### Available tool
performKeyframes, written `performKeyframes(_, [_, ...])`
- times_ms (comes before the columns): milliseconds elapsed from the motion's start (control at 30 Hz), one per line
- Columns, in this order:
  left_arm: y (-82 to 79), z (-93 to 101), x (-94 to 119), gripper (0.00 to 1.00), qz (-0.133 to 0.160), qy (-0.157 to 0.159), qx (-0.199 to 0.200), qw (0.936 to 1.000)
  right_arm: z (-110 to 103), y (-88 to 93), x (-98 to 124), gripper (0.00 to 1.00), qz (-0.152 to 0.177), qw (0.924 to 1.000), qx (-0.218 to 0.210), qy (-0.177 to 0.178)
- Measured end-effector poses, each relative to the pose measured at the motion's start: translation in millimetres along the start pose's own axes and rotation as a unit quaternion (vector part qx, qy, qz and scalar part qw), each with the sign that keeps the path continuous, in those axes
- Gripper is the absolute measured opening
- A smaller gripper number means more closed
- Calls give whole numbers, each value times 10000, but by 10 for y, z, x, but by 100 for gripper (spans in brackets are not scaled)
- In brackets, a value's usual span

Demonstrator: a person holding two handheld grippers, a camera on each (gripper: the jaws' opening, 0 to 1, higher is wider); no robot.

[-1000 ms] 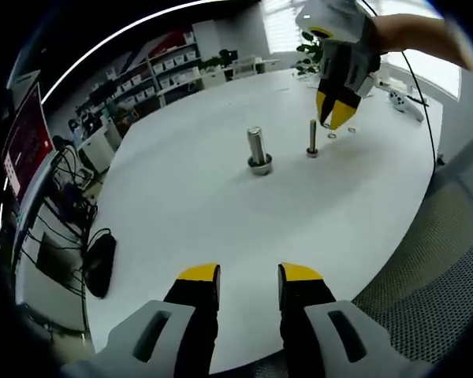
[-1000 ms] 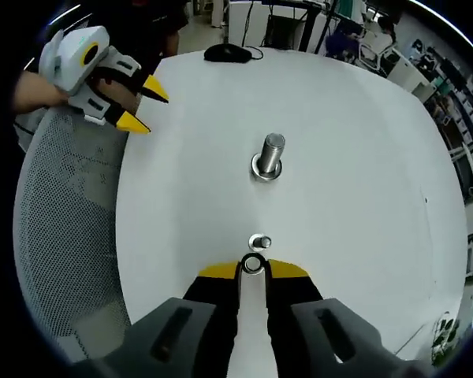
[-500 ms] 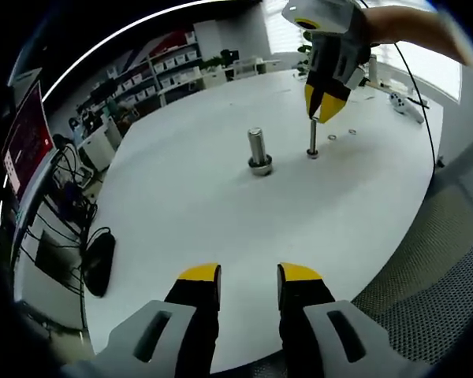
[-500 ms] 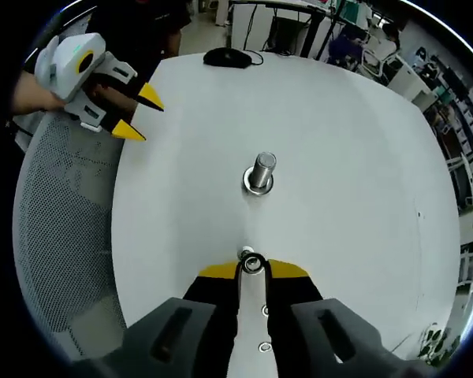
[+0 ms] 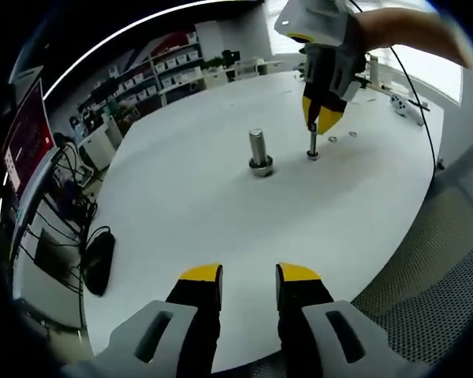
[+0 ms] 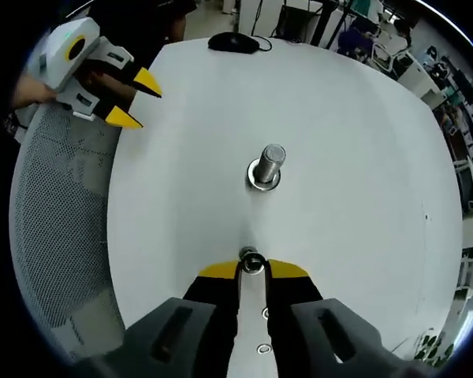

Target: Place the washer onto the threaded stud by aligning its center hole with the stud, sliding it down to the base, and recovering from edge contact or off-axis alignment until the washer reaches the visible bottom stop.

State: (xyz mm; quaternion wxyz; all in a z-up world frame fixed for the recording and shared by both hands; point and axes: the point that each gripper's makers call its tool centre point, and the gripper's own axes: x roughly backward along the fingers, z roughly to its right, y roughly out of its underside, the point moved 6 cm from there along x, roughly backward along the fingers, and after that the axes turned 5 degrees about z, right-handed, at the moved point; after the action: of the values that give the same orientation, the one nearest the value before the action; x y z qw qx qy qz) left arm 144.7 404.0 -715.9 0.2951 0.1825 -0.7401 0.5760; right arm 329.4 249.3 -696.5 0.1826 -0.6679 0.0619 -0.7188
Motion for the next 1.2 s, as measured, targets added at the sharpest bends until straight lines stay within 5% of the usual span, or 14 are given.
performKeyframes(500, [-8, -11, 2, 24, 24, -15, 8, 10000, -9, 111, -290, 14, -258, 9995, 15, -160])
performKeyframes(700, [-1, -16, -2, 24, 7, -22, 29, 10000, -50, 118, -332, 16, -83, 9990, 100, -435])
performKeyframes(867, [-3, -21, 0, 24, 16, -39, 39, 10000, -44, 149, -331, 25, 3, 9994, 21, -354])
performKeyframes(1200, [2, -19, -1, 24, -8, -34, 20, 10000, -2, 319, -231, 25, 125, 9987, -353, -348])
